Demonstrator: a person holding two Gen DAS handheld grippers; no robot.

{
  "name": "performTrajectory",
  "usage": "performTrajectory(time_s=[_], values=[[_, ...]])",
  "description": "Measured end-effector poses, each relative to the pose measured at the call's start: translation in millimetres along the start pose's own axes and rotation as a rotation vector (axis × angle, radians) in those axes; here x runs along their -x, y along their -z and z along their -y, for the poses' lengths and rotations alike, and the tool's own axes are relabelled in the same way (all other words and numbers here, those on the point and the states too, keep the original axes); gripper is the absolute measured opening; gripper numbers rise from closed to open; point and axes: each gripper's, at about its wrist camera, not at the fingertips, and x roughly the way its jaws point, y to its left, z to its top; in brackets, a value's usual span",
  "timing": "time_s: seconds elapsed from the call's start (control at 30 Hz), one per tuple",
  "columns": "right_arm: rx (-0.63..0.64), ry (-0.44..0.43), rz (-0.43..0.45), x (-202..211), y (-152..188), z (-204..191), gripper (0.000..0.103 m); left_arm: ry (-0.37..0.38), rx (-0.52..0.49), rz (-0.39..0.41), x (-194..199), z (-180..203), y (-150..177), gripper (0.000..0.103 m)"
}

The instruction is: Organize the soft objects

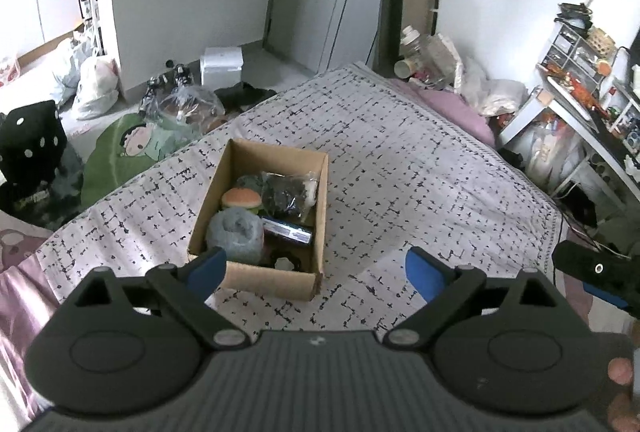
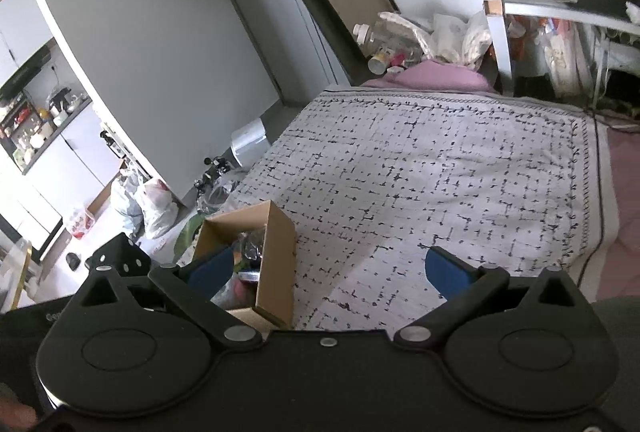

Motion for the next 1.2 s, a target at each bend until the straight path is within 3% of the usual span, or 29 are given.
performTrajectory(time_s=[0.7, 0.9, 1.2], values=[[0.08, 0.038, 0.015, 49, 17, -17, 0.103, 0.007, -0.106, 0.067, 63, 5, 18, 0.096], [0.115, 0.073, -0.008, 51, 21, -24, 0.103, -0.01, -0.122, 0.065, 71, 2, 24, 0.096], [0.17, 0.061, -0.039, 50, 28, -38, 0.103, -0.024, -0.139, 0.084, 83, 2, 28, 0.096]])
